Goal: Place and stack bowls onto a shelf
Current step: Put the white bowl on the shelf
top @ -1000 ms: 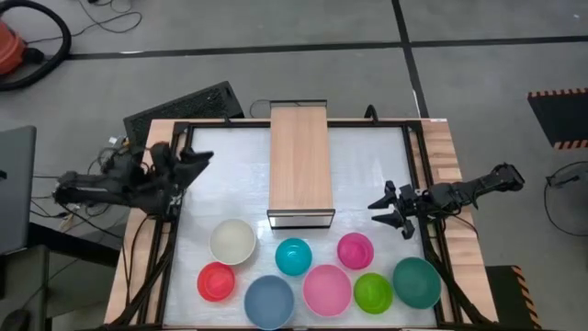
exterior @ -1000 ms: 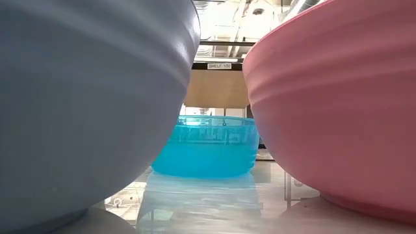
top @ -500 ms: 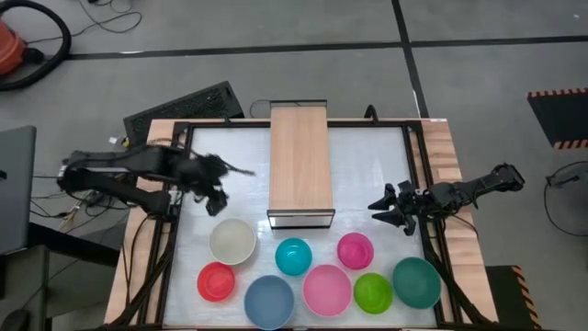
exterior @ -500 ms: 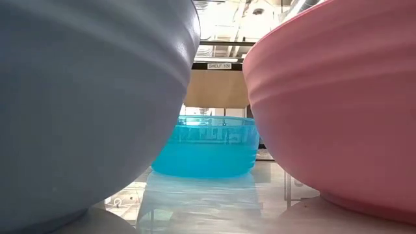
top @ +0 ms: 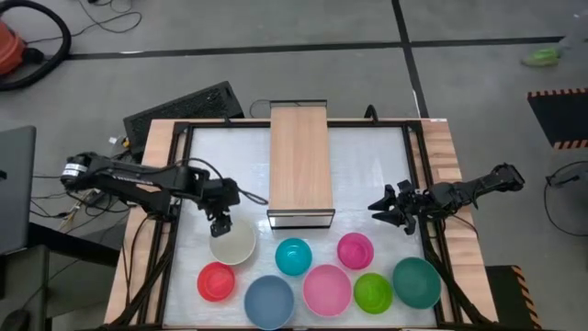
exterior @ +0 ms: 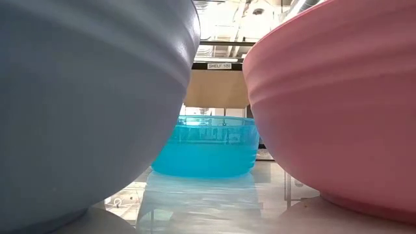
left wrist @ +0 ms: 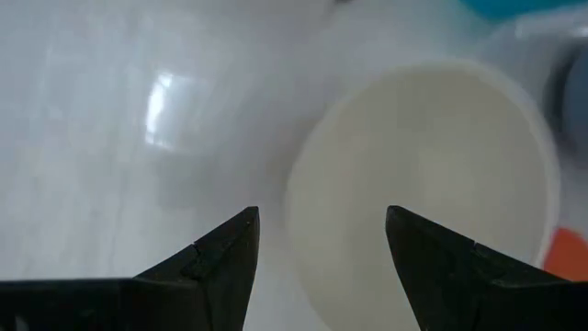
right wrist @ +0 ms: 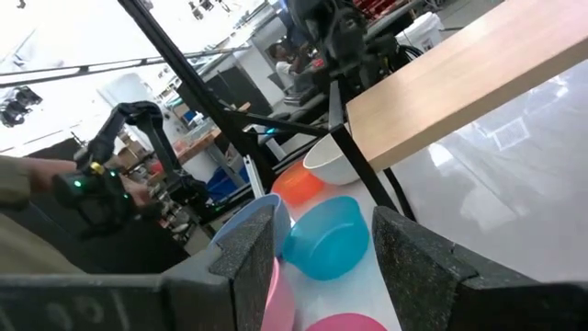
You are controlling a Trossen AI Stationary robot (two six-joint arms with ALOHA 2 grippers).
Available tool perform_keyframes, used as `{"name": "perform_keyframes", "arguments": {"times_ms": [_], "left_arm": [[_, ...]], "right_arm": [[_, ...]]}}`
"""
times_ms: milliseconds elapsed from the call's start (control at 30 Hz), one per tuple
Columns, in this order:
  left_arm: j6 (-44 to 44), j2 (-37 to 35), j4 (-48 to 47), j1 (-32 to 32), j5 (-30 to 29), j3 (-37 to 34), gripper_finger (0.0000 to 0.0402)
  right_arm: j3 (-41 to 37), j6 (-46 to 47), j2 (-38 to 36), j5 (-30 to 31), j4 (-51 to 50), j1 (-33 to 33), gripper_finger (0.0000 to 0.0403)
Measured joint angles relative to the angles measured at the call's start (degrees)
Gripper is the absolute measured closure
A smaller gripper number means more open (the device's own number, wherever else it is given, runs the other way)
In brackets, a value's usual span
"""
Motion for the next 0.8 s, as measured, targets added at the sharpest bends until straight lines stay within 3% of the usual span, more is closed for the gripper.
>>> {"name": "perform_keyframes", "arguments": {"times_ms": [200, 333, 500, 667, 800], "left_arm": [[1.7, 0.1, 2.7, -1.0, -5.8, -4.6, 0.018], [3.1, 0.1, 2.9, -1.0, -6.8, -5.3, 0.0202], [6.6, 0.2, 3.5, -1.0, -6.5, -6.3, 0.0265], [8.3, 0.2, 4.1, -1.0, -4.8, -6.8, 0.0375], [8.5, 0.2, 4.1, -1.0, -5.6, -6.8, 0.0396]], "right_arm": [[0.0, 0.0, 0.0, 0.0, 0.1, 0.0, 0.0194], [0.0, 0.0, 0.0, 0.0, 0.0, 0.0, 0.0194], [0.0, 0.0, 0.0, 0.0, 0.0, 0.0, 0.0194], [0.0, 0.0, 0.0, 0.0, 0.0, 0.0, 0.0194], [0.0, 0.0, 0.0, 0.0, 0.0, 0.0, 0.0194]]}}
